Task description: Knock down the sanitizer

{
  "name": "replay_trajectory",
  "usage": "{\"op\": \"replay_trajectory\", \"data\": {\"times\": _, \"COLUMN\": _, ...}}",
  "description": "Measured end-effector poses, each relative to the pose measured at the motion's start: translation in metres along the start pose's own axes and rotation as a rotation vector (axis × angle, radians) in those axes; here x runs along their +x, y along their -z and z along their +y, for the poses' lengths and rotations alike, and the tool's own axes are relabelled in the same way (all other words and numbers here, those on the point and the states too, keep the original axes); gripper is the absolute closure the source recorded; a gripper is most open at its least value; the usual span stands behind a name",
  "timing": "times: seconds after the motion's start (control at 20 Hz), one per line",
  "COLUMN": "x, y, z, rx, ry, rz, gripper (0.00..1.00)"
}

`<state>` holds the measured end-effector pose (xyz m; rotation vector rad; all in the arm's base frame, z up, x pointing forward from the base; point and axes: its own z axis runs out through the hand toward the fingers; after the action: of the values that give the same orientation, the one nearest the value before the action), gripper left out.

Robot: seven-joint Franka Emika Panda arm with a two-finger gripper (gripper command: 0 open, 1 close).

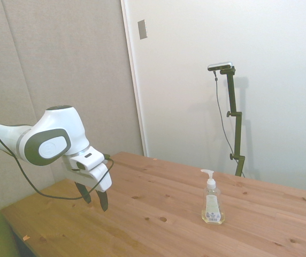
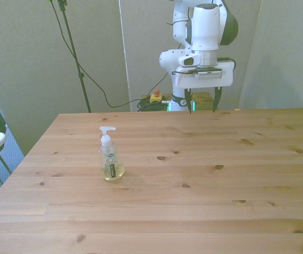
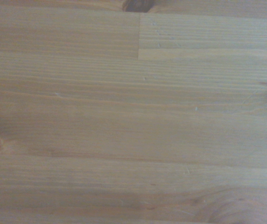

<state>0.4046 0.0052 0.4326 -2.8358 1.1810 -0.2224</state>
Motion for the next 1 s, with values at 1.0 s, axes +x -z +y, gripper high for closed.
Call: {"op": "replay_trajectory", "data": {"times": 1.0, "x": 0.187, "y": 0.01, "z": 0.081, "rx": -0.094, "ry": -0.217, "rz": 0.084, "gripper": 0.0}}
